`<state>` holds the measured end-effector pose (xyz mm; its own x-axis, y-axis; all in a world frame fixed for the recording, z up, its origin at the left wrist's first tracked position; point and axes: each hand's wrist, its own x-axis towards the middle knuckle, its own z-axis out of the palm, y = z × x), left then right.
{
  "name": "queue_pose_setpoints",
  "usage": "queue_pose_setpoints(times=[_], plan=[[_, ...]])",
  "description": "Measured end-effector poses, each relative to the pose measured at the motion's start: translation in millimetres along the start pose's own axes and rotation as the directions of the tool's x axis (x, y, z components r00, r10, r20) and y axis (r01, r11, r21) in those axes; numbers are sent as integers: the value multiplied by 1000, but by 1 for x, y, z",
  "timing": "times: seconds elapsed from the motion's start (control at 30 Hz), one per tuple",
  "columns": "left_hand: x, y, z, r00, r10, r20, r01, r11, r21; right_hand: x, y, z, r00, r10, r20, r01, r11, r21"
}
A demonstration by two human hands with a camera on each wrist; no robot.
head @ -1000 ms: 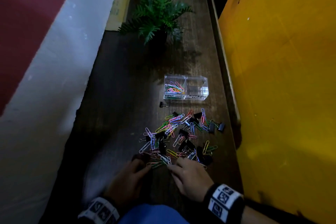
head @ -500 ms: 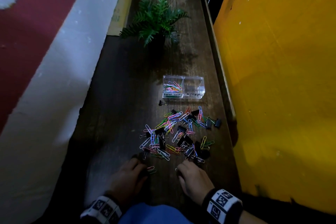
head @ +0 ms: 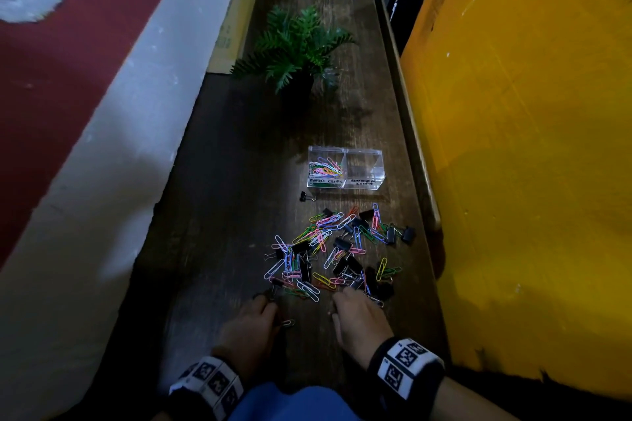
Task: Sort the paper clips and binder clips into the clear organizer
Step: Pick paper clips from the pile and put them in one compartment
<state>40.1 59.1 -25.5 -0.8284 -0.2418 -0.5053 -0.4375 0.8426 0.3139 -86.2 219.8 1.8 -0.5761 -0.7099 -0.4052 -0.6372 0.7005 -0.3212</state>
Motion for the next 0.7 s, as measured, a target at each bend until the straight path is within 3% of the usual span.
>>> queue_pose_setpoints(times=[0.17, 0.4, 0.7], plan=[[0, 1, -1, 999, 20, 26, -19, 1000, -7, 29, -14, -31, 994, -34, -101, 36, 999, 15], [2, -1, -5, 996, 48, 75, -49, 999, 19, 61, -21, -39, 990, 24, 137, -11, 995, -97], [6, -8, 1, 996, 86, 27, -81, 986, -146, 68, -22, -45, 980, 64, 187, -32, 985, -172]])
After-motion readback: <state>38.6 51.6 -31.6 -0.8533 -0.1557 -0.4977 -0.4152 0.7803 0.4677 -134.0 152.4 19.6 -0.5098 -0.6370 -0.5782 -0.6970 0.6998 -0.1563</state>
